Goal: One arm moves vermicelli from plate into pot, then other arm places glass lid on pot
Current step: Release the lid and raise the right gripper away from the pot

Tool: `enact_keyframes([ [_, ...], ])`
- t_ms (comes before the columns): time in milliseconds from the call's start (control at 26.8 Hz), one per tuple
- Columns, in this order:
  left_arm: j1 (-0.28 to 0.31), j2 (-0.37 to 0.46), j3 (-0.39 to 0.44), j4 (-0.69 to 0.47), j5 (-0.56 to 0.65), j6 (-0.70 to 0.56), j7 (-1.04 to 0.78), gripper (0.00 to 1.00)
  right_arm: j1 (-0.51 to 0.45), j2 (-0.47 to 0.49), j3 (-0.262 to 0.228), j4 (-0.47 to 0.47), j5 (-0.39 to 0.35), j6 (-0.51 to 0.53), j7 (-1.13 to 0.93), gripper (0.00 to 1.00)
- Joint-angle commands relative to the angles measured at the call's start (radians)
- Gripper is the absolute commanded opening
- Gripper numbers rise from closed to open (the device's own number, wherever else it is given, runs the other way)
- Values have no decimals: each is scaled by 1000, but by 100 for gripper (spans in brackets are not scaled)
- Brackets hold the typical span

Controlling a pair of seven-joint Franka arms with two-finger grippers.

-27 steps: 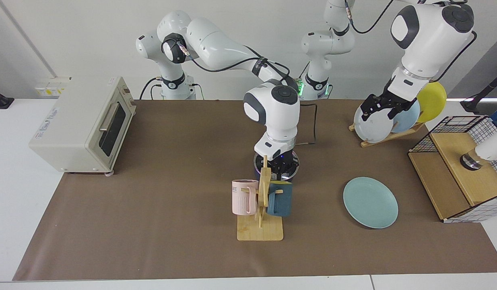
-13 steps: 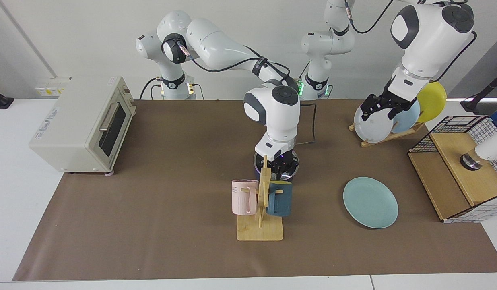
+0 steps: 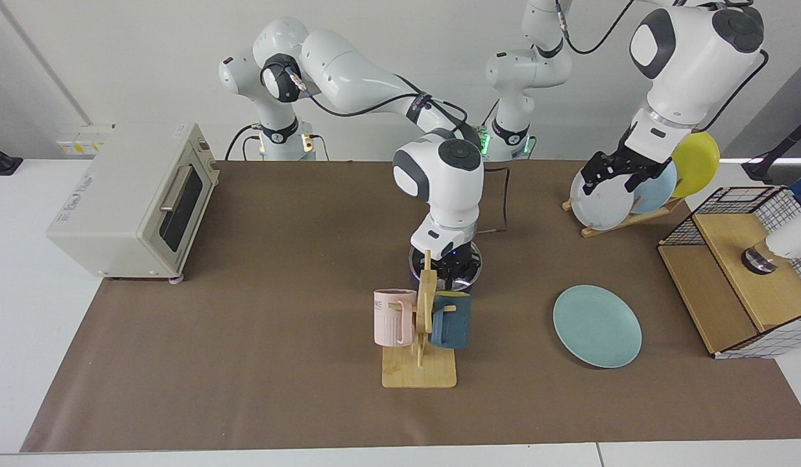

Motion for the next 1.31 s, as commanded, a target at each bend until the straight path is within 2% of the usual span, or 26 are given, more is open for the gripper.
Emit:
enact_keyframes([
  [0,0,-17,4,-13,0,4,10,100,-14,-31,5,8,11,-64,-30,0],
  [187,0,-17,4,-12,0,4,10,100,-20,-118,-2,7,14,-122,-27,0],
  [262,0,-17,4,-13,0,4,10,100,-18,-141,-2,7,17,-138,-17,12],
  [336,0,-17,4,-13,0,4,10,100,-18,-160,-5,5,12,-165,-14,14],
  [411,0,-17,4,-13,0,4,10,100,-25,-175,-7,5,11,-196,-16,21],
  [523,0,-17,4,-13,0,4,10,100,-55,-229,-5,-16,19,-225,-30,40],
  [598,0,-17,4,-12,0,4,10,100,-72,-285,-5,-65,20,-234,-46,54],
  [747,0,-19,4,-13,0,4,10,100,-107,-413,-5,-197,22,-236,-125,99],
  [1009,0,-17,4,-13,0,4,10,100,-181,-586,-5,-409,16,-293,-167,99],
  [1270,0,-19,4,-13,0,4,10,100,-305,-786,-7,-670,16,-242,-312,99],
])
